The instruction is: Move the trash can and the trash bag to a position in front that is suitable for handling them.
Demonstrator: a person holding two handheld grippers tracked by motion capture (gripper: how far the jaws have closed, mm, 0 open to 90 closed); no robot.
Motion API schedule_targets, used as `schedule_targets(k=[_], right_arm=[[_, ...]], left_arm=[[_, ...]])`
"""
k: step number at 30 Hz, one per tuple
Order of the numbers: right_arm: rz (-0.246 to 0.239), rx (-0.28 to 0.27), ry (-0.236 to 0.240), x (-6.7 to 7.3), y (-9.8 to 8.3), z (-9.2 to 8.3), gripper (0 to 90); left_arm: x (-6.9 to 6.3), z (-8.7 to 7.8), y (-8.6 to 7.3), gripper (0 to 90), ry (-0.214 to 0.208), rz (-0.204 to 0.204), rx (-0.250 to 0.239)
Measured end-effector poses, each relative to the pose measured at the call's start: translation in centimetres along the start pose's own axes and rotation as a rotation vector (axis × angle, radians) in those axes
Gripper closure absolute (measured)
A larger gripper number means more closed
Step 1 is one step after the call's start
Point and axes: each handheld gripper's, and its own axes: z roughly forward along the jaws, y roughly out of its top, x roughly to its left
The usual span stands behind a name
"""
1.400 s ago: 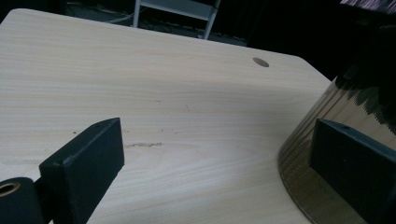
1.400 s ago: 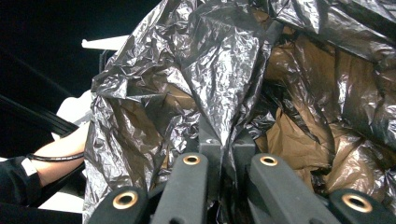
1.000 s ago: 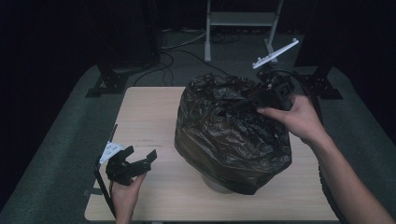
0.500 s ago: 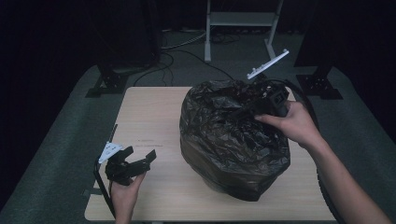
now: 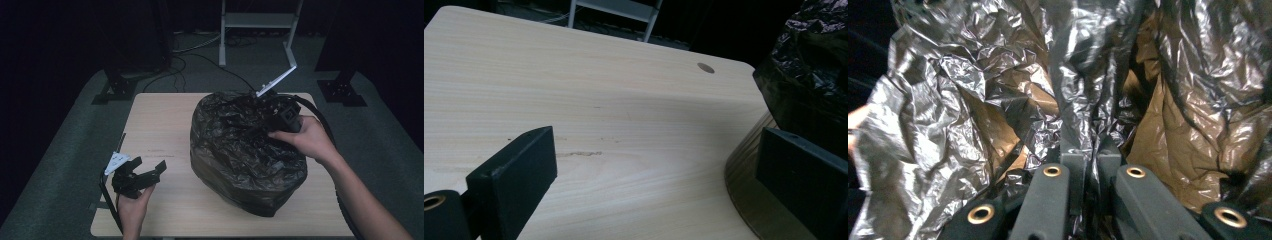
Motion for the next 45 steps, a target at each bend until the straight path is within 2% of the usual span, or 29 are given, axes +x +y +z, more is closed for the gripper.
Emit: schedule_targets(k=[14,23,26,33,40,45], right_arm=[[-0.026,0.112,-0.060,0.4,-0.2,1.4,88.1],[-0.038,0.162,-0.071,0.5,-0.4,1.9,88.0],[-0.036,0.162,-0.068,0.5,-0.4,1.9,87.3],[-0.023,0.136,-0.061,0.4,-0.5,1.6,79.1],[-0.016,0.100,-0.059,0.6,-0.3,0.7,64.2],[-0.019,0.075,-0.059,0.9,-0.1,0.2,58.8]], left_arm=[[0.0,-0.1,0.1,2.7,-0.003,-0.004,-0.002],[0.1,-0.2,0.1,2.7,-0.005,-0.006,-0.003],[0.1,-0.2,0.1,2.7,-0.005,-0.007,-0.003],[0.3,-0.1,0.0,2.7,-0.009,-0.018,0.001],[0.2,-0.1,0.1,2.7,-0.012,-0.018,-0.002],[0.2,-0.2,0.1,2.7,-0.012,-0.016,-0.003]])
